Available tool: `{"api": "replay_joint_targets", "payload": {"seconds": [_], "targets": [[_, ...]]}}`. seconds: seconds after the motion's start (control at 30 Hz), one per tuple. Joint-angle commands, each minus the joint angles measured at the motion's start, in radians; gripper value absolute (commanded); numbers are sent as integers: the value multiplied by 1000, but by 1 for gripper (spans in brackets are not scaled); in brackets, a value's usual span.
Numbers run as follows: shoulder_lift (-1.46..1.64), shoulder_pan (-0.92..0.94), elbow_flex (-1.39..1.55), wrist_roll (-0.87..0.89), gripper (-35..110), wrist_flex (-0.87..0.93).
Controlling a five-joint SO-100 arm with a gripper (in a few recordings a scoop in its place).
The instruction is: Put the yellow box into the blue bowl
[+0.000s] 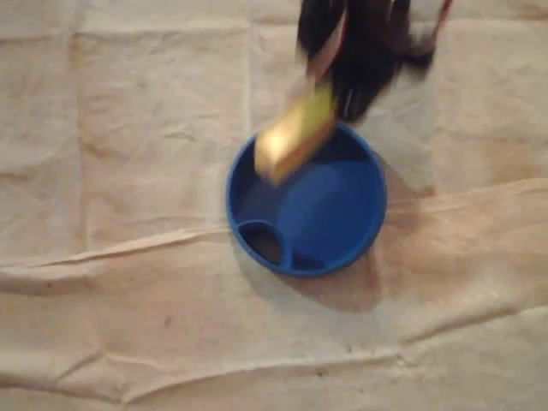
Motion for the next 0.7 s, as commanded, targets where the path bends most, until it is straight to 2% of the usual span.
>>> {"api": "replay_joint_targets", "payload": {"seconds": [0.0,0.27,0.53,0.67], "targets": [[-84,6,-314,26,0,55],[-249,6,-589,32,3,235],[-253,8,-684,29,23,298],[-247,9,-686,18,27,304]]}}
